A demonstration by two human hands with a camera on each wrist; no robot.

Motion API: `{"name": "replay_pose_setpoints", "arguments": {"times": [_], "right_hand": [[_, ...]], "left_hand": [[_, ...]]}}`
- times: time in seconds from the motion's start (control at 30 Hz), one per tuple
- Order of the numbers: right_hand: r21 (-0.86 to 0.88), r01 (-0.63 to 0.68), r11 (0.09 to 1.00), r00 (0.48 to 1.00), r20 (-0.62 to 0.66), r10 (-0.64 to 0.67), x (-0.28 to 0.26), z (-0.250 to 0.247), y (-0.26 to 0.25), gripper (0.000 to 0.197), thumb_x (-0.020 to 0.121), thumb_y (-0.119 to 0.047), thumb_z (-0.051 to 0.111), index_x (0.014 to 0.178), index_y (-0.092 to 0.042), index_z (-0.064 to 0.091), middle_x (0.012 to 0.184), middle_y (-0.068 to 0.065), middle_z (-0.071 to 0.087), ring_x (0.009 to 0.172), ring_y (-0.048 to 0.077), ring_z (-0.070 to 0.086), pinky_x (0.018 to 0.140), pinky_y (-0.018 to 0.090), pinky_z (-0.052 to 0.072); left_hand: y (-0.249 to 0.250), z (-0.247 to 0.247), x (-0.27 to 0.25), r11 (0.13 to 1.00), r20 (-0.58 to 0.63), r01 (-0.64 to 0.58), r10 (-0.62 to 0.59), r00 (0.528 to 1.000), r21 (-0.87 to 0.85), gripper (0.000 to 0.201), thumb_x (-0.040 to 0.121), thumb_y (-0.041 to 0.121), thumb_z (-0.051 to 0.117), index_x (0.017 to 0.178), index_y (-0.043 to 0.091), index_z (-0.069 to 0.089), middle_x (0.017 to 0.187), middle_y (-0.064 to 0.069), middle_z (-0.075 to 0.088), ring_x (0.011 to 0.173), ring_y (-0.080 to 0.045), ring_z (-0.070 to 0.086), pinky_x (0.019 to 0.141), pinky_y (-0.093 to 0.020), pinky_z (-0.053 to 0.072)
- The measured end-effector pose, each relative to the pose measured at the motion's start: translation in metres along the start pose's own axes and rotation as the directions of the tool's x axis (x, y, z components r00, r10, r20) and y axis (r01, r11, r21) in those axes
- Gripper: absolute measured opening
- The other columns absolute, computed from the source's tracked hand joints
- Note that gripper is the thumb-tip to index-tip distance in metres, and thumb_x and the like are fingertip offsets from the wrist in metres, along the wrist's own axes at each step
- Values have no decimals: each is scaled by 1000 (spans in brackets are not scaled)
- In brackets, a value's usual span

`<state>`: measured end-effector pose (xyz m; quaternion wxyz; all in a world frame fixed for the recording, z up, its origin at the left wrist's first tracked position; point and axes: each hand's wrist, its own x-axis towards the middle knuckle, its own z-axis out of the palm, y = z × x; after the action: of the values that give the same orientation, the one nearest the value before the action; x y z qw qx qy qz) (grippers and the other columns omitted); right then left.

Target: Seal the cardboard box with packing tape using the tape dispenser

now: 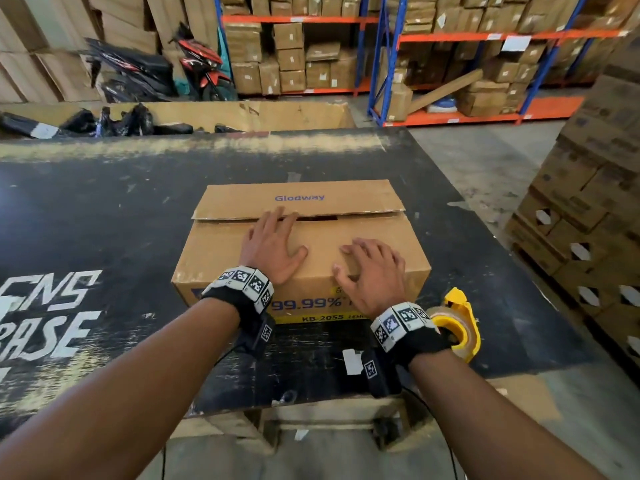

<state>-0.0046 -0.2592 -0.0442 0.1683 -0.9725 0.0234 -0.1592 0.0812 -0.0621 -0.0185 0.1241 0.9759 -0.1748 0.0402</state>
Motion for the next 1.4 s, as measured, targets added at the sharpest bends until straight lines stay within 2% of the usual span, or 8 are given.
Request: {"name": "replay_pose_setpoints", "arguments": {"times": [0.13, 0.23, 0.37, 0.57, 0.83, 1.0, 1.17, 1.4], "right_hand": [[388, -97, 917, 975, -149, 167, -14, -24, 42, 45, 87, -34, 62, 131, -24, 58, 134, -3, 55, 125, 13, 49, 100, 31, 41], [398, -328, 857, 830, -312, 462, -42, -35, 103, 43, 83, -22, 64, 125, -16, 59, 123, 5, 58, 118, 24, 54, 93, 36, 46], [161, -736, 657, 673, 81, 735, -72, -25, 165, 71, 81, -46, 66, 137, -8, 46, 137, 21, 51, 124, 44, 53, 97, 51, 47], [-83, -760, 645, 576, 374, 727, -75, -18, 193, 46, 77, -41, 78, 104, -9, 60, 117, 18, 69, 92, 33, 62, 77, 37, 53], [456, -811, 367, 552, 386, 739, -98, -24, 219, 53, 77, -35, 76, 117, -4, 60, 102, 14, 73, 101, 34, 70, 82, 42, 56], [793, -586, 166, 684, 375, 625, -85, -77, 206, 34, 84, -11, 72, 116, -12, 61, 97, 12, 71, 81, 23, 65, 65, 36, 52], [847, -256, 465, 940, 105, 326, 1, -125, 144, 29, 75, -23, 79, 101, -13, 70, 82, 7, 71, 75, 17, 63, 62, 33, 50], [528, 93, 844, 989, 49, -140, 145, -81, 36, 62, 68, -59, 75, 108, -12, 65, 94, 0, 68, 84, 18, 64, 72, 33, 51]], "left_hand": [[-4, 18, 13, 996, 80, -6, -2, 997, 92, 75, 92, 65, 19, 158, 29, 20, 169, 1, 16, 156, -25, 13, 123, -54, 15], [-7, 23, 17, 995, 78, -18, 11, 997, 101, 74, 93, 66, 18, 158, 30, 22, 169, 2, 18, 156, -24, 15, 123, -54, 15], [-7, 24, 19, 995, 75, 6, -13, 997, 95, 72, 92, 67, 20, 156, 33, 25, 168, 4, 22, 155, -22, 19, 123, -53, 16], [-2, 22, 16, 994, 25, 46, -49, 998, 100, 67, 93, 67, 26, 152, 37, 31, 166, 6, 28, 153, -22, 26, 122, -50, 18], [-2, 21, 16, 993, 64, 68, -74, 995, 94, 71, 91, 71, 21, 154, 38, 25, 168, 8, 21, 157, -22, 13, 123, -55, 13], [2, 20, 14, 993, 54, 74, -79, 995, 86, 69, 92, 69, 23, 154, 39, 25, 167, 9, 22, 156, -20, 15, 123, -53, 13], [4, 17, 12, 995, 64, 70, -75, 995, 64, 69, 92, 67, 24, 155, 39, 23, 167, 9, 20, 156, -20, 13, 124, -54, 11], [2, 16, 12, 997, 57, 66, -68, 996, 39, 72, 90, 68, 22, 156, 38, 22, 168, 11, 18, 157, -20, 9, 124, -55, 8]]}}
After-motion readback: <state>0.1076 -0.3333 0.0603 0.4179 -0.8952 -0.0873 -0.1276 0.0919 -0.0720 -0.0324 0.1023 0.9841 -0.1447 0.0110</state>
